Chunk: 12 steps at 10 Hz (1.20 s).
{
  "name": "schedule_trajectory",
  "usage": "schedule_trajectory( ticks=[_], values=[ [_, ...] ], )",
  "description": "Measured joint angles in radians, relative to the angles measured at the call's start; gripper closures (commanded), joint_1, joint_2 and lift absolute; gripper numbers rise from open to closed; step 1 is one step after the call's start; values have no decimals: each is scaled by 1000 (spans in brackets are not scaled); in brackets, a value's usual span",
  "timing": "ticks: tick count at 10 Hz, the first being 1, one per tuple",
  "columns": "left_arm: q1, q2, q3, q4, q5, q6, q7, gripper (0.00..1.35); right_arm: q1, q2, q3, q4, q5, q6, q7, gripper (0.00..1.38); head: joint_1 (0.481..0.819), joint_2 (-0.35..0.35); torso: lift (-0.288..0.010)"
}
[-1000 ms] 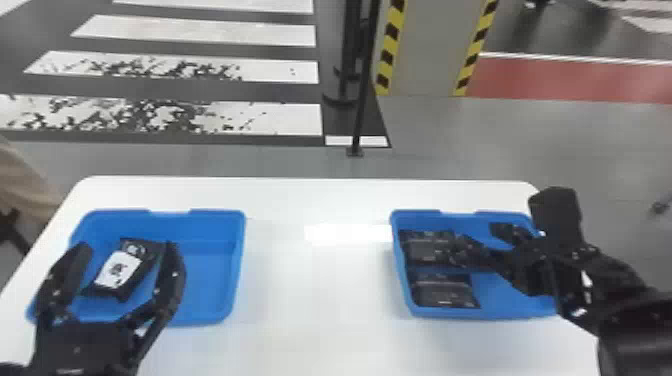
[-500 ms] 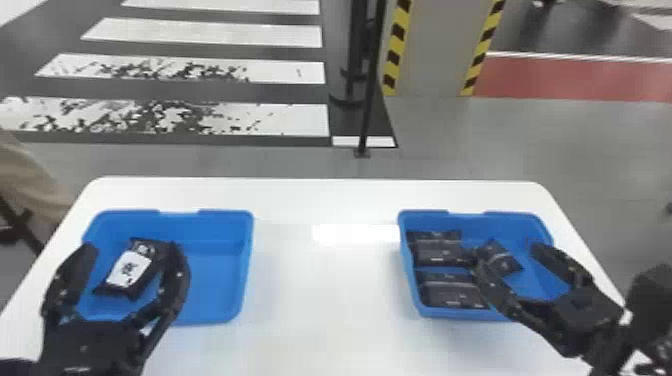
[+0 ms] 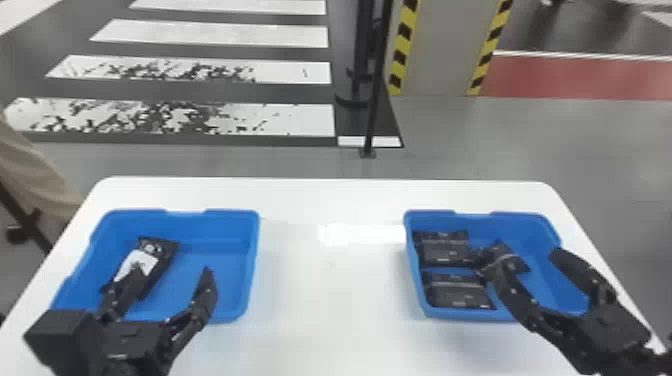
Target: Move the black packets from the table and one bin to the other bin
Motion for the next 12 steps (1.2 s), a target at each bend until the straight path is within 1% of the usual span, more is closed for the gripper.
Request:
schedule_trajectory(
  ticks=[1,2,3,4,5,7,9,11,12],
  values=[
    [-60,9,20,-2,-19,201,-44,144,2,0,1,-4,-2,-3,0,121,695,-75,-110],
    [-112,19,42,-2,-80,312,-55,144,2,0,4,-5,-4,-3,0,121,695,-48,-110],
    [-159,23,73,-2,-162,389,-74,144,2,0,9,-5,-5,-3,1,121,695,-27,-110],
    [-210,24,106,-2,-256,466,-101,144,2,0,14,-5,-6,-1,3,121,695,19,-110],
    [-256,29,125,-2,-333,533,-109,144,1,0,19,-6,-6,3,6,121,695,65,-110],
    [-326,44,130,-2,-433,626,-130,144,-8,0,29,-5,-7,15,10,121,695,114,-110],
    [-372,52,111,15,-499,692,-160,144,-18,0,38,3,-7,27,19,121,695,126,-110],
    [-404,60,83,67,-510,724,-200,144,-33,0,42,19,-7,46,32,121,695,114,-110],
    [-419,65,72,100,-497,737,-217,144,-40,0,47,27,-7,53,34,121,695,103,-110]
  ],
)
